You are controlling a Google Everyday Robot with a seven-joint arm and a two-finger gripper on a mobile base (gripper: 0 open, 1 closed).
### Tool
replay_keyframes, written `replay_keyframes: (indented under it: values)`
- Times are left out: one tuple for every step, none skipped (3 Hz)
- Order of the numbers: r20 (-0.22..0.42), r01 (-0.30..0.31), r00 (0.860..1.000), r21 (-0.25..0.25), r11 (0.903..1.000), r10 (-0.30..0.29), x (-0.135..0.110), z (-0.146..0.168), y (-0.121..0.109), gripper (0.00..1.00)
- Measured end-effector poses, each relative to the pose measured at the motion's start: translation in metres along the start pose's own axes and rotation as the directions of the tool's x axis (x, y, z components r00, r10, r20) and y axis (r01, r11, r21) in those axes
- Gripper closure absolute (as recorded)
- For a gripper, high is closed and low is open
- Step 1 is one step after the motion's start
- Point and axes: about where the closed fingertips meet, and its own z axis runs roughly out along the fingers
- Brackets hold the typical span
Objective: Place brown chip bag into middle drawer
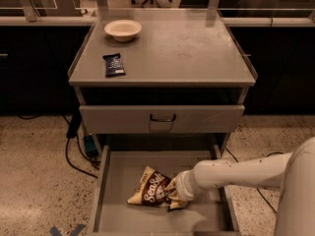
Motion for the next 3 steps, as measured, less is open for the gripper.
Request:
replay_keyframes:
  values:
    - [0.003, -0.004, 1.0, -0.007, 1.0, 0.004, 0.0005, 0.0039, 0.0032, 0.97]
    - [0.003, -0.004, 1.0, -0.007, 1.0, 0.004, 0.0005, 0.0039, 0.0032, 0.72]
    - [0.003, -0.004, 1.0, -0.007, 1.0, 0.004, 0.0005, 0.0039, 0.0032, 0.49]
